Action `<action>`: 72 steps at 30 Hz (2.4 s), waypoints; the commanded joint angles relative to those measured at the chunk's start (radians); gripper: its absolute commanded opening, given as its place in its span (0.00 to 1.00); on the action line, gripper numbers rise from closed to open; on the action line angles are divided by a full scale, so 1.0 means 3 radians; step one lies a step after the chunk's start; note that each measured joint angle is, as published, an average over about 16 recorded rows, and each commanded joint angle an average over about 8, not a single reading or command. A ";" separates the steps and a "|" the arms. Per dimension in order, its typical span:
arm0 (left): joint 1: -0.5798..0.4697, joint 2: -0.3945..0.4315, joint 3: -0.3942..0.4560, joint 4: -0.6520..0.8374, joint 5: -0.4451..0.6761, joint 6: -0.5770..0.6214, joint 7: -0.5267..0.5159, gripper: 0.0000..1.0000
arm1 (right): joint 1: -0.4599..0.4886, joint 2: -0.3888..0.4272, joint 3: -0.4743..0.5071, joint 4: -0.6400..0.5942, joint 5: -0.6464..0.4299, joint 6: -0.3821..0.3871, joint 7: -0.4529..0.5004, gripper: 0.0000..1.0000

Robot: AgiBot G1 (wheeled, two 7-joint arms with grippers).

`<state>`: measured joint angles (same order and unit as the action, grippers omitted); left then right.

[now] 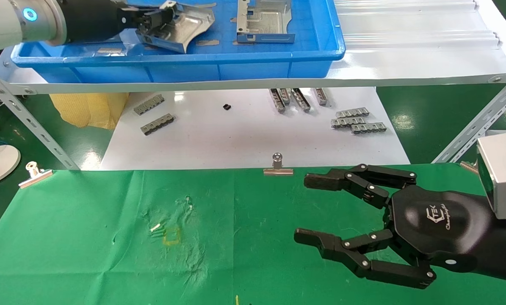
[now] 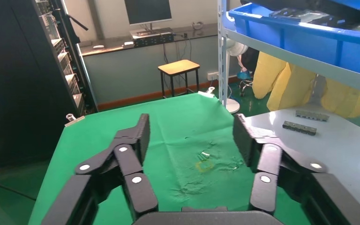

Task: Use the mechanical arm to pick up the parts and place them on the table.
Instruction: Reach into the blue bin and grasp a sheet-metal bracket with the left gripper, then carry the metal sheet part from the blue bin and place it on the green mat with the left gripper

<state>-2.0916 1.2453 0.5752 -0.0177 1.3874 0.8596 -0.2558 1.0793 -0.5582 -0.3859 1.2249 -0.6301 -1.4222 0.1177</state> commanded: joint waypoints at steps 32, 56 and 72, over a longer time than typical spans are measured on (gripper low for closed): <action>0.0437 -0.1145 0.0158 -0.1389 -0.0770 0.2511 0.1603 0.00 | 0.0000 0.0000 0.0000 0.0000 0.0000 0.0000 0.0000 1.00; 0.1118 -0.1063 0.1357 -0.1207 -0.0721 0.2329 0.2876 0.09 | 0.0000 0.0000 0.0000 0.0000 0.0000 0.0000 0.0000 1.00; 0.1158 -0.0700 0.1368 -0.0421 -0.0706 0.2049 0.3248 1.00 | 0.0000 0.0000 0.0000 0.0000 0.0000 0.0000 0.0000 1.00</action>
<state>-1.7471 1.0307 0.9849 -0.1497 1.1737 1.4869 0.7142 1.0793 -0.5582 -0.3859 1.2249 -0.6301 -1.4221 0.1177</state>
